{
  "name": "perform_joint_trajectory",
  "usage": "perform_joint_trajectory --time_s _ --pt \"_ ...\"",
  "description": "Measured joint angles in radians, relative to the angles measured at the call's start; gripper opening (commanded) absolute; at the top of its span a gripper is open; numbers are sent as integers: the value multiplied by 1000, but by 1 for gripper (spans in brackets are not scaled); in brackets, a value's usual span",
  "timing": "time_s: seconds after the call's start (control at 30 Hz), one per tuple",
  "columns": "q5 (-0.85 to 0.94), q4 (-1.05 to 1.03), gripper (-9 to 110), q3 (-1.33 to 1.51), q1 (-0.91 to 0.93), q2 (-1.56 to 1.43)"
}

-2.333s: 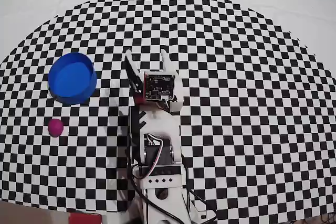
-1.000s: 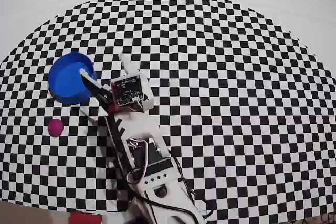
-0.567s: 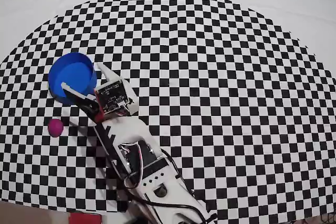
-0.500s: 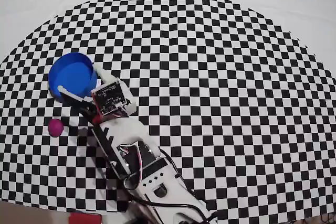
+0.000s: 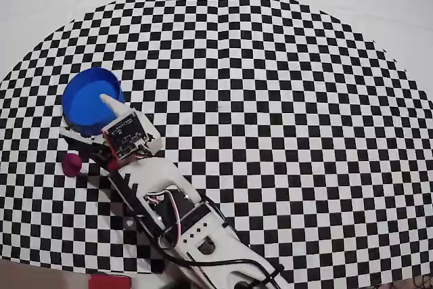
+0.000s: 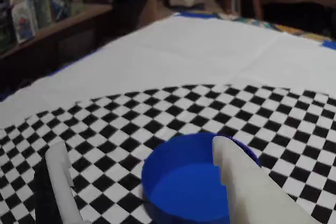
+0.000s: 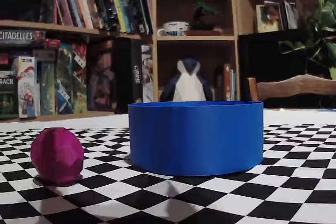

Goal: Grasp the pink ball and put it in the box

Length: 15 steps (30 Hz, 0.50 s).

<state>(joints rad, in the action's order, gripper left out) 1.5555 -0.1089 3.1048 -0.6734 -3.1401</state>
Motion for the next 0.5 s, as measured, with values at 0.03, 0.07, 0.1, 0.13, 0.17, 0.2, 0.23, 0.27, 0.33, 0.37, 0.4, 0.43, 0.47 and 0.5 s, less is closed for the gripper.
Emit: perform_joint_trajectory --time_s 0.03,0.07,0.1,0.13,0.17,0.2,0.23,0.27,0.33,0.37,0.4,0.43,0.47,0.5 --pt "0 0 32 0 -8 0" --pt "0 0 32 0 -15 0" --pt "0 -2 32 0 -23 0" --pt "0 -8 32 0 -28 0" --pt "0 -11 32 0 -34 3" --pt "0 -11 32 0 -40 9" --pt "2 -12 32 0 -44 11" --pt "3 -15 32 0 -51 11" --pt "3 -25 32 0 -58 12" --pt "3 -29 32 0 -66 17" --pt "3 -31 32 0 -67 15" --pt "3 -31 32 0 -75 15" --pt "3 -31 32 0 -86 15" --pt "3 -31 32 0 -94 15"
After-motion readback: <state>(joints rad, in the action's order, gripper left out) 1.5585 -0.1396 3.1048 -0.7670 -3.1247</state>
